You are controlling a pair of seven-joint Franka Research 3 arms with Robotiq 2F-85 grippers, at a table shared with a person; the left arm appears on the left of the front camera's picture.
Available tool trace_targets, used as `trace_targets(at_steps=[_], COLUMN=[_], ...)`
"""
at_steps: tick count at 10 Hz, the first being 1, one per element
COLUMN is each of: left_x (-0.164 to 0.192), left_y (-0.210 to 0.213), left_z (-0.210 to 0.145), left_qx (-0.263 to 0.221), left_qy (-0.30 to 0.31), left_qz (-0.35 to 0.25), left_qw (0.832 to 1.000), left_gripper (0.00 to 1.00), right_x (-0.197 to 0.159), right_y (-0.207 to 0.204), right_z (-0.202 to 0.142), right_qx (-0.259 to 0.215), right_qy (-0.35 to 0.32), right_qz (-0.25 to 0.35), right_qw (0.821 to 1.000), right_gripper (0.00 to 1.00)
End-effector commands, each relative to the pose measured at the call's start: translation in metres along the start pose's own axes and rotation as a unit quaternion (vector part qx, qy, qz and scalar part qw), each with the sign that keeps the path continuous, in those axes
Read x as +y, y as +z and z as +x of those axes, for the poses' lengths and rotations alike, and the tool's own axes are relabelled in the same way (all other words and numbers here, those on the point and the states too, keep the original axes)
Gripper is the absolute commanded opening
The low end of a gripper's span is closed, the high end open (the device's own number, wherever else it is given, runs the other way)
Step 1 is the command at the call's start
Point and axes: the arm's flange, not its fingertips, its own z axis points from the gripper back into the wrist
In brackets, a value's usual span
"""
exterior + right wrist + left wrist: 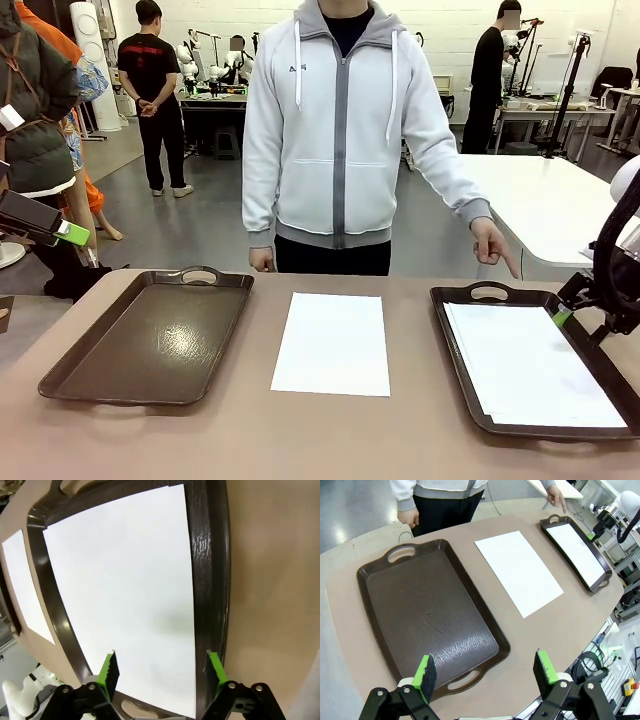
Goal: Sort the A4 documents.
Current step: Place the A4 Paper in the designated Handle tray.
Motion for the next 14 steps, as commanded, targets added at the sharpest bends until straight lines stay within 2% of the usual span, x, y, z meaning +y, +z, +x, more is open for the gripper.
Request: trace_targets(at_steps=[1,2,14], left_x=[0.001,0.001,0.001], left_y=[0.0,0.0,0.0], left_z=[0.0,0.0,0.0], left_qx=[-0.003,-0.003,-0.003], left_qy=[-0.003,-0.003,-0.003], left_qz=[-0.011,-0.011,-0.011], left_qw=[1.0,1.0,1.0], left_gripper=[1.0,1.0,1.0], right_x=[0.014,0.0,0.0], right_y=[-0.007,0.0,0.0], right_z=[-0.004,0.0,0.0], right_qx=[-0.01,0.0,0.0], right_qy=[-0.009,0.0,0.0], right_qz=[-0.024,0.0,0.0], right_qw=[1.0,1.0,1.0], right_gripper=[1.0,1.0,1.0])
